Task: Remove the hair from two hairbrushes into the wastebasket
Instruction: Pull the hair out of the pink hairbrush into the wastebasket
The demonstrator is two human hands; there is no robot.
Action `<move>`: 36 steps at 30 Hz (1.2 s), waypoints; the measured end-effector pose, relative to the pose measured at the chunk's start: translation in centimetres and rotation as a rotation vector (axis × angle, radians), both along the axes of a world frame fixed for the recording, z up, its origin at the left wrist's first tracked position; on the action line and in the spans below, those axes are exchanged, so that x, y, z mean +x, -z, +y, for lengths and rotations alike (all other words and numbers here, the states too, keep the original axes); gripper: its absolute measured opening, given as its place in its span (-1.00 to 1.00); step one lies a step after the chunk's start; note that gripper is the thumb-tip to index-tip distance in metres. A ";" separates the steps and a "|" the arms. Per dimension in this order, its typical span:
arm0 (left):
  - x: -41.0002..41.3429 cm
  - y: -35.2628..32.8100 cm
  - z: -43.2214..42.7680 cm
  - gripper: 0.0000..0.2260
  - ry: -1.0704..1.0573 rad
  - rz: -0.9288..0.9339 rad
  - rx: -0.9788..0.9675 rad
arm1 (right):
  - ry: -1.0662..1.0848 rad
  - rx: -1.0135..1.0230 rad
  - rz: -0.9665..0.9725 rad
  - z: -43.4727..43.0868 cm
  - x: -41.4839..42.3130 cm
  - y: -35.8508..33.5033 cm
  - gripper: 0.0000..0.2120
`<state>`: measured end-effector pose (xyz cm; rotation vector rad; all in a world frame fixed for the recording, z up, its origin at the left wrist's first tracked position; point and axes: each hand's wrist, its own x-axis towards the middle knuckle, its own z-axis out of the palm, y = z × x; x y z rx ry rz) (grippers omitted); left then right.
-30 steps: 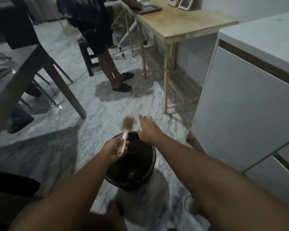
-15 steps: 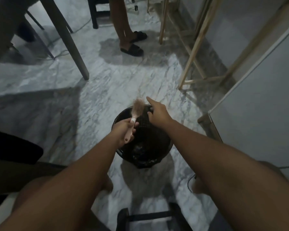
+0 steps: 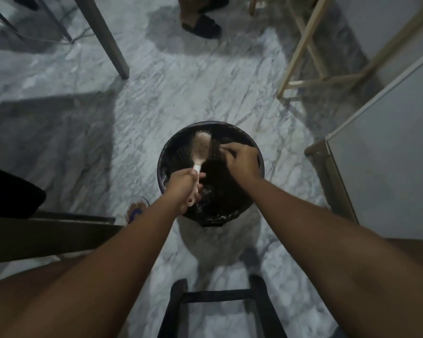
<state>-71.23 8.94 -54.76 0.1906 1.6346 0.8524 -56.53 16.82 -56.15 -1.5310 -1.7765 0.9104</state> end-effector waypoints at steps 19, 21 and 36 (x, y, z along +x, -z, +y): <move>-3.0 1.5 -0.2 -0.76 0.046 -0.097 0.093 | -0.024 -0.338 0.077 0.3 -1.9 0.7 -0.46; -2.9 1.7 -0.5 -0.76 0.069 -0.103 0.101 | 0.004 -0.321 0.198 0.1 -3.0 0.9 -0.49; -1.8 3.6 -0.8 -0.79 -0.142 -0.105 -0.062 | 0.282 0.171 0.254 0.5 -2.3 0.6 -0.87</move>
